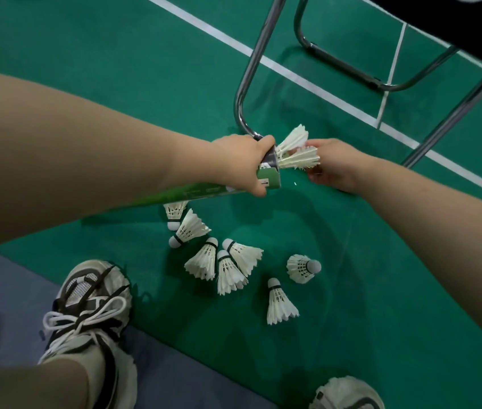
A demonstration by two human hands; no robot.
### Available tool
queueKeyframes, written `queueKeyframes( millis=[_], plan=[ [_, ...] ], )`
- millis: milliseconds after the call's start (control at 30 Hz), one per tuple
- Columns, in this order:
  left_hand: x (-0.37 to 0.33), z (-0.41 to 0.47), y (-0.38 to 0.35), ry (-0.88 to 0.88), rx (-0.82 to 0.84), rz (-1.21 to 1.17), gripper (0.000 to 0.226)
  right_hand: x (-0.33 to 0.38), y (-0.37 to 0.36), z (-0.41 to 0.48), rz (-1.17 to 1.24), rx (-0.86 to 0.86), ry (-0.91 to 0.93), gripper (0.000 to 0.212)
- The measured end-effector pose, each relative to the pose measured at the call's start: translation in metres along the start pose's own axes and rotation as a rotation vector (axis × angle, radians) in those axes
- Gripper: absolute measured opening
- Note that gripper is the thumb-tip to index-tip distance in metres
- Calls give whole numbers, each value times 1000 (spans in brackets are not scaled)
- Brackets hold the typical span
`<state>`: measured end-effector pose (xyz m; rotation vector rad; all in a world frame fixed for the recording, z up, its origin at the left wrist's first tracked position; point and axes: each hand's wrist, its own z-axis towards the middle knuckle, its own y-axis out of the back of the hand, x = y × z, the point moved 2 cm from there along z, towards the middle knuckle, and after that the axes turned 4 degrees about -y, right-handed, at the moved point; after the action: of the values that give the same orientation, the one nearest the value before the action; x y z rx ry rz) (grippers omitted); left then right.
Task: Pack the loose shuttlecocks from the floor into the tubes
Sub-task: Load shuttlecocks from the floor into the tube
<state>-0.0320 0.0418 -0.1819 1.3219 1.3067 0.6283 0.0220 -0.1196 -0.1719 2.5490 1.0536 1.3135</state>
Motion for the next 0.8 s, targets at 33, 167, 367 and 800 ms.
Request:
queueKeyframes(
  millis=[33, 167, 367, 800],
  plan=[
    [0, 0, 0, 4, -2, -14, 71, -2, -3, 2, 33, -13, -7, 20],
    [1, 4, 0, 4, -25, -38, 70, -10, -16, 9, -5, -85, -7, 12],
    [4, 6, 7, 10, -60, -36, 57, -5, -12, 13, 112, -436, 182, 13],
    [14, -4, 7, -12, -71, 24, 55, 13, -60, -5, 229, 504, 20, 33]
  ],
)
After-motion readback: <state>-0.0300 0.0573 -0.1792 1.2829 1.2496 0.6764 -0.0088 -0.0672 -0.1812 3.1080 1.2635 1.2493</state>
